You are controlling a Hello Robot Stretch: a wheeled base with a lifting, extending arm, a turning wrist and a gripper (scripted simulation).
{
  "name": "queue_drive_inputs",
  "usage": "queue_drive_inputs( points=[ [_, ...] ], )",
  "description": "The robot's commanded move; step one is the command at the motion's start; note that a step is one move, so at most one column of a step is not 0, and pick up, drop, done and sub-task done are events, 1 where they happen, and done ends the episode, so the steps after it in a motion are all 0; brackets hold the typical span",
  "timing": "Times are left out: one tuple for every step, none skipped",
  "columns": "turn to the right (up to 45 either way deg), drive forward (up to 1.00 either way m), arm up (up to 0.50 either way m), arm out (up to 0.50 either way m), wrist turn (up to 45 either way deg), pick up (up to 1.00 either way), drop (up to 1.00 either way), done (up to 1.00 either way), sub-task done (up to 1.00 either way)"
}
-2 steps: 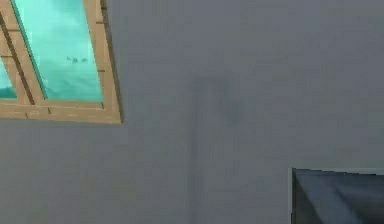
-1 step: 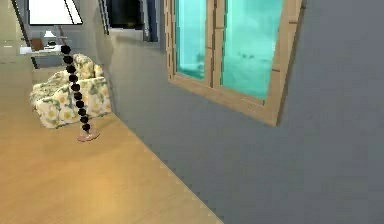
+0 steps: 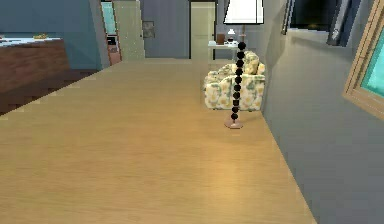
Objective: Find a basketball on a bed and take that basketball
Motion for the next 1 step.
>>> queue_drive_inputs(
  points=[
    [-6.0,0.00,0.00,0.00,0.0,0.00,0.00,0.00,0.00]
  ],
)
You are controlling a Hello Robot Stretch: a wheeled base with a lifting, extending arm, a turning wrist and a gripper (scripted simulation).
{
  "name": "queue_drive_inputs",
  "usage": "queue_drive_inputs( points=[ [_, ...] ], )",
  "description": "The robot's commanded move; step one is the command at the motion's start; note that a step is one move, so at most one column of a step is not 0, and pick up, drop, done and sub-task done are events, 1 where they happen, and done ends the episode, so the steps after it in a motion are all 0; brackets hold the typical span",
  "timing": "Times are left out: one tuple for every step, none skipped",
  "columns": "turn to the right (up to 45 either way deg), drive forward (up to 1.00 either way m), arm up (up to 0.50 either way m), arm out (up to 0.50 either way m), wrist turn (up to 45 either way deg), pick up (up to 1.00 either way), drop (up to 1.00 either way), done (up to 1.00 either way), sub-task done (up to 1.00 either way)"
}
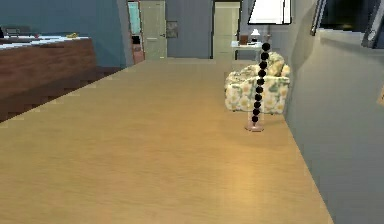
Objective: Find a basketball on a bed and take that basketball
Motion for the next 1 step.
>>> queue_drive_inputs(
  points=[
    [0.0,0.15,0.00,0.00,0.0,0.00,0.00,0.00,0.00]
  ],
)
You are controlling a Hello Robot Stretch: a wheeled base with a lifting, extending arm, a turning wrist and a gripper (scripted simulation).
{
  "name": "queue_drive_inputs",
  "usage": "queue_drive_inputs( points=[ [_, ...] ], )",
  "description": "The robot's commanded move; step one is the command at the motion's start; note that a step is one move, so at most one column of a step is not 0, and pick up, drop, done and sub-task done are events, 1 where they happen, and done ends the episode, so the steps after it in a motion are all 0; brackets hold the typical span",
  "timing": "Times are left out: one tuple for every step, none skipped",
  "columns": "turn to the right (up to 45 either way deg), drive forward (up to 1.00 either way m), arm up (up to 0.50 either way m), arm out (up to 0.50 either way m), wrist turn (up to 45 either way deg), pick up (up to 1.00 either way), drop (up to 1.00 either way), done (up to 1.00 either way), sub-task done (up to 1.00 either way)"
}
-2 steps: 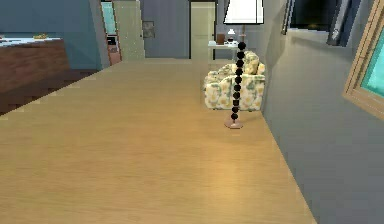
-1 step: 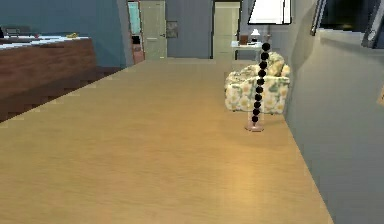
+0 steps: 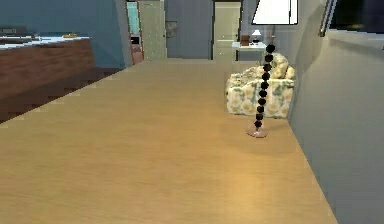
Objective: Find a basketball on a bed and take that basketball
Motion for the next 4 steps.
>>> queue_drive_inputs(
  points=[
    [-45.0,0.00,0.00,0.00,0.0,0.00,0.00,0.00,0.00],
    [-39.0,0.00,0.00,0.00,0.0,0.00,0.00,0.00,0.00],
    [0.0,0.45,0.00,0.00,0.0,0.00,0.00,0.00,0.00],
    [-45.0,0.00,0.00,0.00,0.0,0.00,0.00,0.00,0.00]
  ],
)
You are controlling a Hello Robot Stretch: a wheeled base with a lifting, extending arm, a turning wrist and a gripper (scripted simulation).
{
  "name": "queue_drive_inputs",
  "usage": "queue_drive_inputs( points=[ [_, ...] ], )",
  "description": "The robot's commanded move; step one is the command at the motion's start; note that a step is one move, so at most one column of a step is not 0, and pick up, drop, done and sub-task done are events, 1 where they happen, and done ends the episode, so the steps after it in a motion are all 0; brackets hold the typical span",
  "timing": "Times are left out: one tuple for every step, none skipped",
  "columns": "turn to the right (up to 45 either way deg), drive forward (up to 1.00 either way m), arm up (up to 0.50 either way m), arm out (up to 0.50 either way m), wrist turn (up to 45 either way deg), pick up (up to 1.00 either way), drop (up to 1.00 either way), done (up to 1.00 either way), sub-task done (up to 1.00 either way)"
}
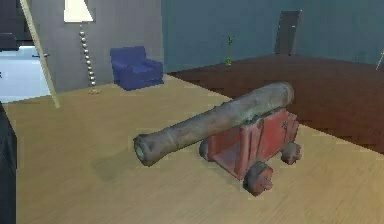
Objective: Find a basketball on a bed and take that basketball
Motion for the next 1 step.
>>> queue_drive_inputs(
  points=[
    [-12.0,0.00,0.00,0.00,0.0,0.00,0.00,0.00,0.00]
  ],
)
